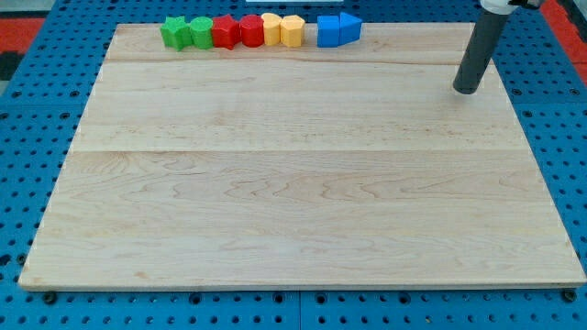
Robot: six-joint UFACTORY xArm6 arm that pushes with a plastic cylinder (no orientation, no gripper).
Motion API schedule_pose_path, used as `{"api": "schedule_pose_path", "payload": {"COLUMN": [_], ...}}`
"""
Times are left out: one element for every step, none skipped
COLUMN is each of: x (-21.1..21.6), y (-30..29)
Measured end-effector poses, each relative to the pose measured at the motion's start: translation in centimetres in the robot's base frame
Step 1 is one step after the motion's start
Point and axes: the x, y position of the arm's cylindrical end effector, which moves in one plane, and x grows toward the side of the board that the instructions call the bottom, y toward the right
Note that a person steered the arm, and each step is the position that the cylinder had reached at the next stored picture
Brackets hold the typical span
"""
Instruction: Push the blue triangle to the bottom of the blue cube
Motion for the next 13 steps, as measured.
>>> {"api": "schedule_pose_path", "payload": {"x": [0.0,0.0,-1.0,-1.1,-2.6,-6.6,-10.5,-12.8,-14.7,-14.6,-14.6,-10.3,-2.8], "y": [0.7,2.6,4.1,4.9,5.6,5.6,5.3,1.5,-5.9,-8.3,-11.9,-16.9,-19.1]}}
